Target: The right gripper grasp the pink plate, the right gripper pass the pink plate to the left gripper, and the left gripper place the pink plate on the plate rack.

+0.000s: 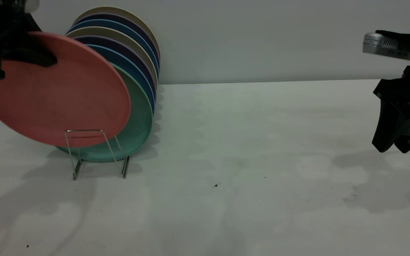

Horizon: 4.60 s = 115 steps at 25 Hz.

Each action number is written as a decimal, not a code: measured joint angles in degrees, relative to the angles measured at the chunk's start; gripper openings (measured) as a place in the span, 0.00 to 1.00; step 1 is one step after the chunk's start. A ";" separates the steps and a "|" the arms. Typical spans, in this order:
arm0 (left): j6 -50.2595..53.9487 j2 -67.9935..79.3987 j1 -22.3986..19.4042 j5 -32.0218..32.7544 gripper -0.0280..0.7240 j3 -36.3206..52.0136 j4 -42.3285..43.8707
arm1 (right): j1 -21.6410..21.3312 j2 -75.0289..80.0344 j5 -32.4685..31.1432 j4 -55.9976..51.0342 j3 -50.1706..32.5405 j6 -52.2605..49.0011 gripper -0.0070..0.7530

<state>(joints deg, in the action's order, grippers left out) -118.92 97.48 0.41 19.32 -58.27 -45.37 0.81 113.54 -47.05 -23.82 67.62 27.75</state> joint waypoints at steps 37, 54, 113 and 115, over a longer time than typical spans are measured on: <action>78.38 -18.13 -4.24 10.15 0.55 -0.12 5.63 | 0.00 -10.81 -6.06 6.44 0.00 -5.06 0.51; 108.15 -31.23 -4.37 38.91 0.70 1.31 38.03 | 0.00 -45.52 -23.06 12.26 -5.42 -12.24 0.51; 116.89 -97.33 -4.37 45.78 0.70 30.44 45.37 | 1.47 -96.29 -17.86 11.91 -40.08 -11.23 0.42; 116.89 -98.40 -4.37 45.84 0.70 30.44 45.37 | 1.47 -100.14 -17.86 11.84 -40.08 -11.23 0.42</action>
<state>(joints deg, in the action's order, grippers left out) -2.03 -0.92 -3.96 65.16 -27.84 0.00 2.28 13.40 -64.90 -11.98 27.55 16.52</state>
